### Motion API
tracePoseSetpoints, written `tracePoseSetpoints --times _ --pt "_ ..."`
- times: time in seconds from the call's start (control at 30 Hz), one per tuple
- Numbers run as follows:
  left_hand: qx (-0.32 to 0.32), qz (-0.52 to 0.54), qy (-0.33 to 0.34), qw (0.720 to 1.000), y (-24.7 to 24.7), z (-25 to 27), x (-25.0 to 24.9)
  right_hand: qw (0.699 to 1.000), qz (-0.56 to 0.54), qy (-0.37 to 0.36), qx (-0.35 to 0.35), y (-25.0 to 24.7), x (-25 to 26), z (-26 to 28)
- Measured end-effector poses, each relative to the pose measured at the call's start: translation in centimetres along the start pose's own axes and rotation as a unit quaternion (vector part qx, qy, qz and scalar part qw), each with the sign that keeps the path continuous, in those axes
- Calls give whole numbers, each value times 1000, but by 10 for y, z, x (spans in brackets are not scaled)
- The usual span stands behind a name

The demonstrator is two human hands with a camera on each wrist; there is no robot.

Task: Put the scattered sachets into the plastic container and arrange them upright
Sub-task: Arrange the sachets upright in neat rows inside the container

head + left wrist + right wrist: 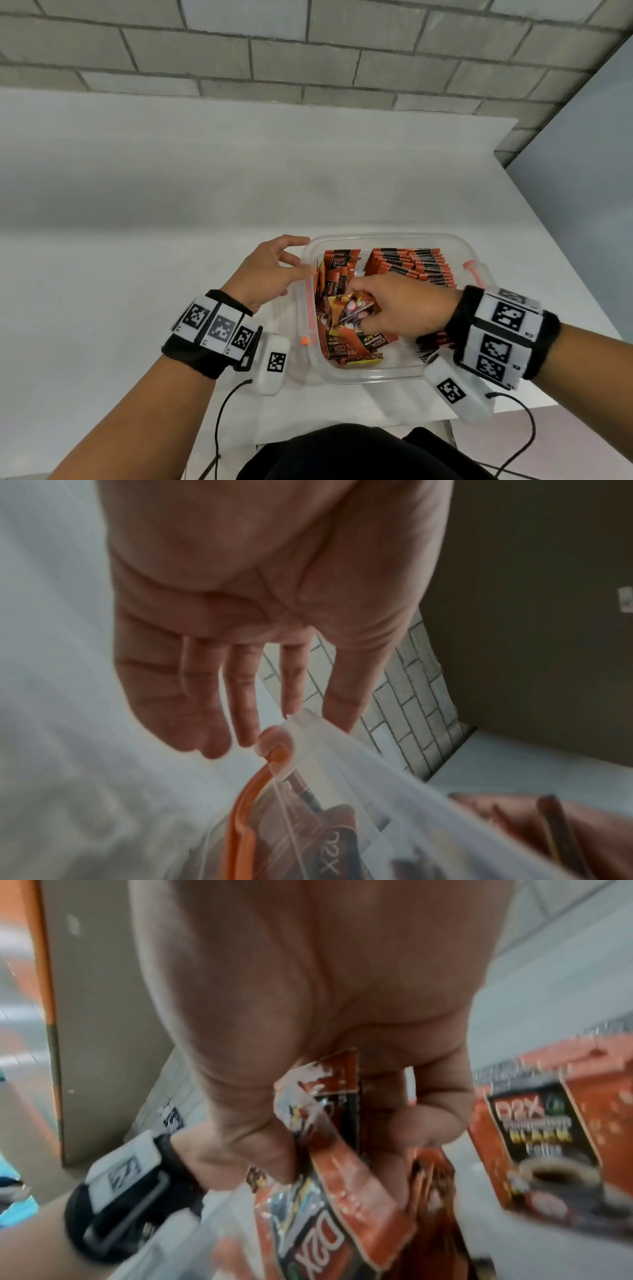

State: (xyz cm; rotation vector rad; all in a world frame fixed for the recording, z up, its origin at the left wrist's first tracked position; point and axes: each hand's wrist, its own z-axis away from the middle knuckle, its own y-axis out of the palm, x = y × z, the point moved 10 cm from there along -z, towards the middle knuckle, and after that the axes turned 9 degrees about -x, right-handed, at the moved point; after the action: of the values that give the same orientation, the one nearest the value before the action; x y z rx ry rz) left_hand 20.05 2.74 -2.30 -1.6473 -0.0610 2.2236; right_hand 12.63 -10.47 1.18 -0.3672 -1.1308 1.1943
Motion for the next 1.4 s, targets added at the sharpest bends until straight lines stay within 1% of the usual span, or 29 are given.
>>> tracePoseSetpoints --times 0.1,0.17,0.2,0.23,0.3,0.37,0.43,0.5,0.57,0.63,0.7,0.8,0.87,0.9,0.97,1.03,1.17,1.33,1.4 --pt "-44 -43 13 998 -11 3 -4 998 -40 -3 -44 -29 -6 14" --pt "-56 -30 28 998 -14 10 -18 992 -96 -3 -78 -44 -13 24" --pt "-51 -9 40 998 -12 15 -29 988 -129 -2 -90 -49 -16 28" --pt "-37 16 52 998 -7 20 -43 982 -164 1 -95 -52 -19 32" --pt "18 63 59 996 14 30 -64 973 -210 8 -97 -53 -23 38" --pt "99 123 18 987 46 36 -71 963 -244 14 -115 -57 -28 41" --pt "177 180 -51 966 80 44 -69 945 -293 14 -143 -63 -33 45" --pt "238 189 -79 949 107 53 -70 927 -335 11 -168 -69 -38 52" --pt "271 204 -92 936 123 58 -70 919 -352 5 -180 -72 -41 57" --pt "293 233 -103 921 134 59 -72 911 -367 6 -189 -71 -45 60" --pt "307 247 -100 913 142 59 -74 904 -375 12 -204 -70 -50 62" --pt "294 229 -104 922 150 54 -70 911 -348 22 -222 -68 -56 62" --pt "284 235 -118 922 154 50 -68 911 -333 30 -243 -70 -60 61" --pt "276 245 -123 921 155 47 -68 905 -333 34 -262 -73 -64 61" --pt "248 270 -130 921 154 40 -67 884 -347 43 -311 -81 -72 65" --pt "227 293 -131 919 153 33 -67 868 -361 38 -340 -87 -76 69" --pt "211 314 -129 917 150 27 -69 870 -351 19 -345 -87 -77 69" --pt "208 352 -118 905 149 23 -68 823 -420 33 -382 -82 -94 67" --pt "201 359 -119 904 148 21 -67 814 -438 39 -379 -77 -101 67"
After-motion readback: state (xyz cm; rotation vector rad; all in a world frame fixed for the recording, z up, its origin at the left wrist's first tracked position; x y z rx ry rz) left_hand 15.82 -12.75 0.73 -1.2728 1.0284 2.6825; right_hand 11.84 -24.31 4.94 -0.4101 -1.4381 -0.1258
